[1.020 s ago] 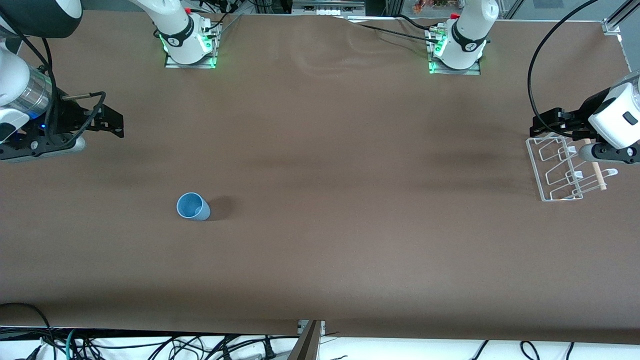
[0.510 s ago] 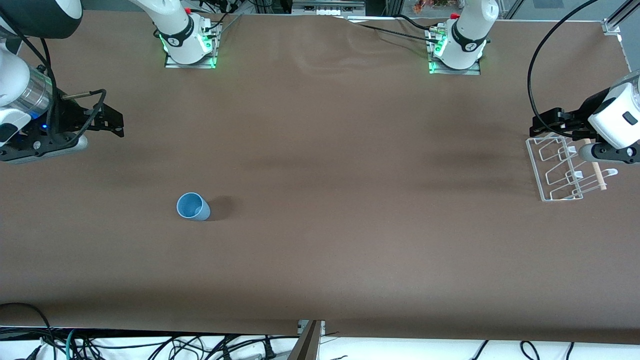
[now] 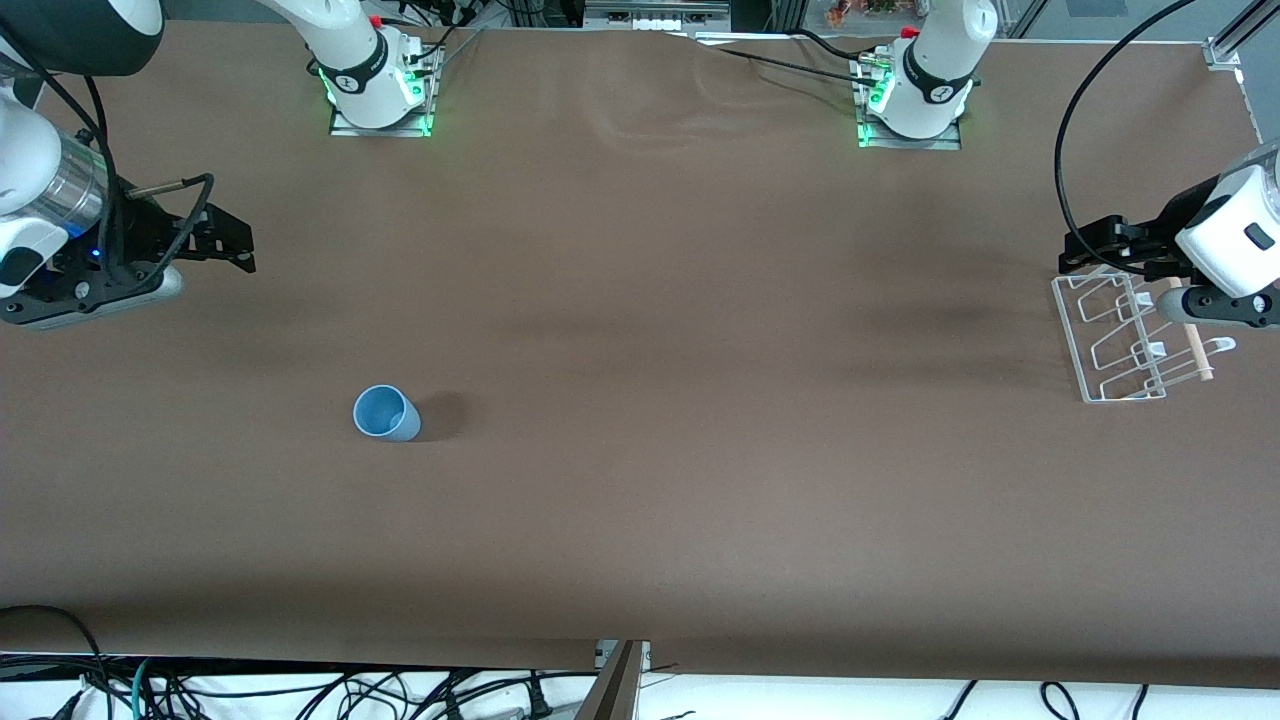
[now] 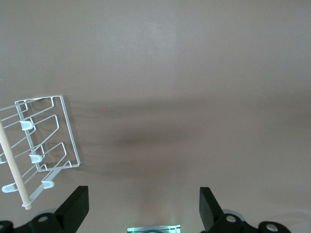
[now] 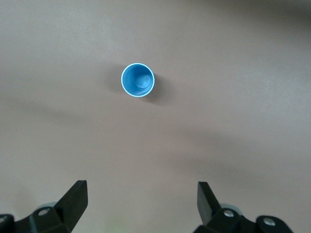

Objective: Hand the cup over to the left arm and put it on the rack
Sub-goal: 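Reach the right gripper down to the blue cup and grasp it, then lift the cup with the right gripper while the left gripper approaches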

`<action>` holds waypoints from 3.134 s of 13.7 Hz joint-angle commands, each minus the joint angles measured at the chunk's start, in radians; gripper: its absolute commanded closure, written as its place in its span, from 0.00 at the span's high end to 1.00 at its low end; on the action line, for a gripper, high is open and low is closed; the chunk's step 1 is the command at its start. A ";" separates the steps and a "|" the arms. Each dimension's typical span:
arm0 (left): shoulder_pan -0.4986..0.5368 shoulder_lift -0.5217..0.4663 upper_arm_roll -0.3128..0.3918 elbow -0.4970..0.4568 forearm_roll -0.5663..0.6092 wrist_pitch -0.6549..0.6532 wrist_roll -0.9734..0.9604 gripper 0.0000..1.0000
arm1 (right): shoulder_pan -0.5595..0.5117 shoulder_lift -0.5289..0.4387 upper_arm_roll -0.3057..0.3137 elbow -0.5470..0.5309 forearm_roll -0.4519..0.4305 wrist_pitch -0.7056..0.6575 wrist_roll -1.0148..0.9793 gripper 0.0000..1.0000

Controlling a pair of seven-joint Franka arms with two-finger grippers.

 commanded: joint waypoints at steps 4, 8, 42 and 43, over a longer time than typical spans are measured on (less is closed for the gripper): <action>-0.001 0.015 0.000 0.035 -0.020 -0.012 -0.002 1.00 | -0.003 0.006 -0.001 0.013 0.017 0.000 -0.008 1.00; 0.001 0.015 0.001 0.035 -0.020 -0.011 -0.002 1.00 | -0.006 0.112 -0.001 -0.081 0.043 0.156 -0.002 1.00; -0.047 0.109 -0.002 -0.056 -0.292 0.199 0.820 1.00 | 0.061 0.495 0.201 0.133 0.397 0.313 0.666 0.00; -0.048 0.105 -0.003 -0.081 -0.318 0.240 0.924 1.00 | 0.064 0.498 0.236 0.162 0.446 0.314 0.745 0.00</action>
